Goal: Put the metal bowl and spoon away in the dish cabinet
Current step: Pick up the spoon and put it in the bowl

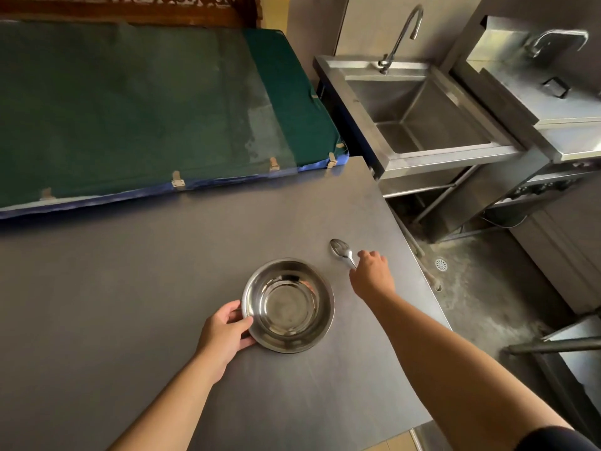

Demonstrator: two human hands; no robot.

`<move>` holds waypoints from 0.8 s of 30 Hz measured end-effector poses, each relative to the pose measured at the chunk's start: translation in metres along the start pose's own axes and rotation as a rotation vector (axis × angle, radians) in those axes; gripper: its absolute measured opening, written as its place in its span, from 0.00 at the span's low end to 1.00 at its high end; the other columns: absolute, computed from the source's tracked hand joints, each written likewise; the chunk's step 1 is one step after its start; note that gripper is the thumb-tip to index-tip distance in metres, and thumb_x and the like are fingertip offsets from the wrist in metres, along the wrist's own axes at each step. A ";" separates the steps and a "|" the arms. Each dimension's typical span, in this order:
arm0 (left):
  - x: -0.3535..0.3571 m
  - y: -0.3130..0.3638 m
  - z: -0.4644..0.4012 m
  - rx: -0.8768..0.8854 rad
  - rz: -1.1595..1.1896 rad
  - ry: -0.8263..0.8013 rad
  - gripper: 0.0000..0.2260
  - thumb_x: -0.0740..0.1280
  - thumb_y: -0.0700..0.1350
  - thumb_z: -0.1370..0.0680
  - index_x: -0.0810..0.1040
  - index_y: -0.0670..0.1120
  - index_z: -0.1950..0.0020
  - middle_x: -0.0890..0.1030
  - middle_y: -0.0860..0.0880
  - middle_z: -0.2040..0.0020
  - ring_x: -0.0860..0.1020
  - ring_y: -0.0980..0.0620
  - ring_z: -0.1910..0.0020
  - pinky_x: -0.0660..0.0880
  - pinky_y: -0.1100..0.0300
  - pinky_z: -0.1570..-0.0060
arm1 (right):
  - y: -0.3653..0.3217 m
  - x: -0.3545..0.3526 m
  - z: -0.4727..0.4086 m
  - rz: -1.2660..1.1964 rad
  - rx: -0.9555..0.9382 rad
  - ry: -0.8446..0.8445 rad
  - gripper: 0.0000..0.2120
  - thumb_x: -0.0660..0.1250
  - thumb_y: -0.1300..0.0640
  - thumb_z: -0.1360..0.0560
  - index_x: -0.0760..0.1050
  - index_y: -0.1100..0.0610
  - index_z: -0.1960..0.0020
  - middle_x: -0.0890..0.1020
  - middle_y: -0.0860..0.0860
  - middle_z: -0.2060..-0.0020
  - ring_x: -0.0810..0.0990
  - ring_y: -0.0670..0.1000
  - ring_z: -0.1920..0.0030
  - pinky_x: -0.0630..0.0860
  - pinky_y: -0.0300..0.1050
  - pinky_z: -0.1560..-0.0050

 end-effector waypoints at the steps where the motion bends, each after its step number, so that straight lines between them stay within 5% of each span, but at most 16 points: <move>1: 0.000 -0.001 0.000 -0.001 -0.001 0.001 0.14 0.66 0.32 0.21 0.80 0.48 0.41 0.84 0.43 0.43 0.83 0.44 0.44 0.84 0.48 0.53 | 0.001 0.002 -0.002 0.044 0.004 -0.015 0.15 0.63 0.61 0.21 0.73 0.58 0.34 0.75 0.57 0.39 0.70 0.58 0.36 0.75 0.54 0.44; 10: 0.009 -0.004 0.001 -0.095 -0.002 -0.051 0.23 0.67 0.35 0.20 0.70 0.43 0.26 0.83 0.42 0.40 0.85 0.43 0.49 0.85 0.47 0.55 | 0.003 0.011 -0.002 0.159 0.041 -0.073 0.15 0.59 0.69 0.25 0.77 0.62 0.42 0.78 0.58 0.46 0.75 0.60 0.41 0.72 0.49 0.53; 15: 0.010 0.001 -0.002 -0.121 -0.027 -0.012 0.27 0.64 0.31 0.22 0.67 0.45 0.24 0.80 0.40 0.38 0.84 0.40 0.46 0.84 0.49 0.60 | 0.005 0.009 0.001 0.077 0.080 -0.120 0.09 0.62 0.68 0.28 0.78 0.60 0.51 0.77 0.55 0.61 0.79 0.60 0.59 0.75 0.47 0.61; 24: 0.016 0.029 0.025 -0.050 -0.022 0.052 0.28 0.65 0.31 0.22 0.67 0.46 0.24 0.79 0.40 0.39 0.83 0.40 0.48 0.83 0.53 0.68 | -0.015 -0.040 0.043 -0.070 -0.175 0.038 0.03 0.63 0.58 0.23 0.76 0.54 0.52 0.80 0.53 0.61 0.78 0.57 0.61 0.73 0.46 0.66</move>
Point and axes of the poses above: each hand's wrist, its own z-axis away from the middle knuckle, its own x-axis out of the palm, y = z × x, the point moved 7 cm from there along -z, towards the middle knuckle
